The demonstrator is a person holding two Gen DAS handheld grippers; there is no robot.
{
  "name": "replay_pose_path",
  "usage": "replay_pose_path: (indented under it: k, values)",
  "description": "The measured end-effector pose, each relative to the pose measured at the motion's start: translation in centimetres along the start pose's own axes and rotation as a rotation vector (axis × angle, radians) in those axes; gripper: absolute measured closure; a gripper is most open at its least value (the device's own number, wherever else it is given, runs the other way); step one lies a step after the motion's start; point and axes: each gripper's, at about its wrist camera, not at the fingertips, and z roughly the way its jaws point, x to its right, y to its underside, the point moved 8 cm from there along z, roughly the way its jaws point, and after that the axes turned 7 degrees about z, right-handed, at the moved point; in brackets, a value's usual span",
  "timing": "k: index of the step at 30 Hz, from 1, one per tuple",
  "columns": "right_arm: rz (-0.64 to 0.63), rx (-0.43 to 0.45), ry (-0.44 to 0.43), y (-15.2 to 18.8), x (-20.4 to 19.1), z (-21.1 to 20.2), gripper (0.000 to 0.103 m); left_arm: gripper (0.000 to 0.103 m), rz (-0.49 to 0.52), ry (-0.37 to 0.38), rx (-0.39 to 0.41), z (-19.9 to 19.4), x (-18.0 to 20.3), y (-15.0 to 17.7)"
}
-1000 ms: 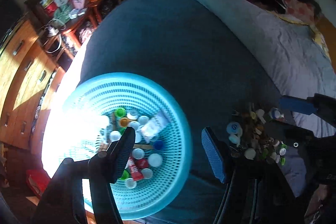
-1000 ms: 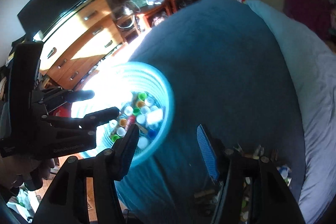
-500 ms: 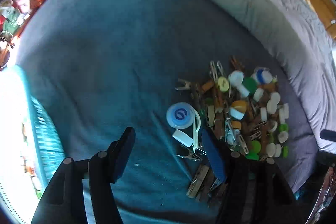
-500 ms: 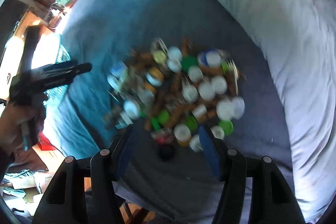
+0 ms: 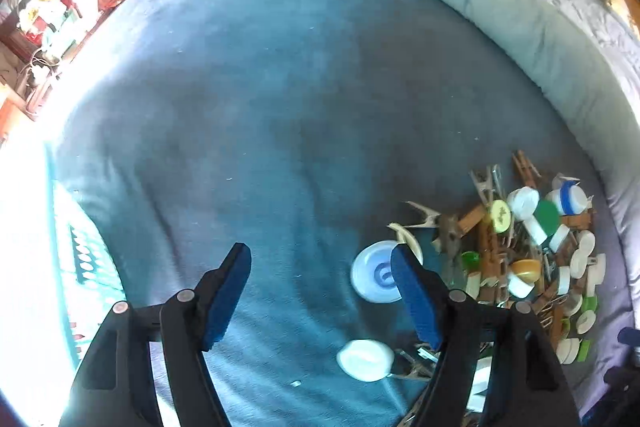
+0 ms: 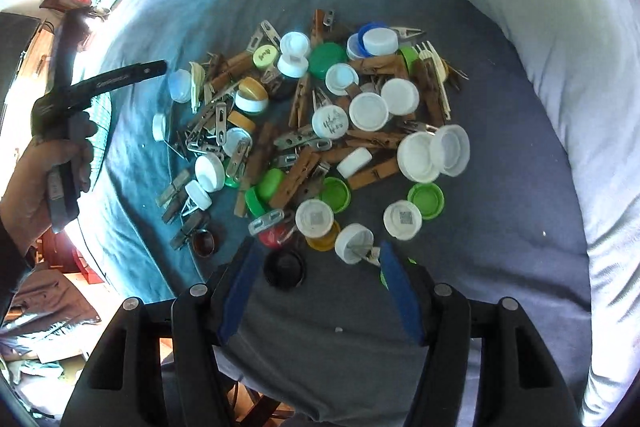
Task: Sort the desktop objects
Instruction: 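Move both open grippers back down over the pile of caps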
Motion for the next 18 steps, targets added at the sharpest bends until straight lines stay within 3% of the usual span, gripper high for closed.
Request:
replay_pose_path:
  k: [2, 4, 10, 12, 15, 18]
  values:
    - [-0.003, 0.005, -0.008, -0.6, -0.4, 0.3, 0.042, 0.029, 0.005, -0.026, -0.033, 0.3, -0.3, 0.3]
    - [-0.005, 0.007, -0.019, -1.2, -0.9, 0.4, 0.041, 0.029, 0.000, 0.001, -0.074, 1.1, 0.1, 0.9]
    - [-0.023, -0.005, -0.032, -1.9, -1.8, 1.3, 0.039, 0.029, 0.065, 0.053, -0.086, 2.5, 2.6, 0.4]
    - [-0.023, -0.010, -0.028, -1.9, -1.7, 1.5, 0.038, 0.029, 0.066, 0.007, -0.106, 3.2, 1.9, 0.0]
    - [-0.018, -0.011, -0.023, -1.9, -1.6, 1.7, 0.038, 0.029, -0.049, -0.045, 0.011, 0.7, -0.9, -1.8]
    - [-0.018, -0.013, -0.023, -2.0, -1.6, 2.1, 0.037, 0.028, -0.112, -0.045, 0.003, 0.3, -2.4, -1.9]
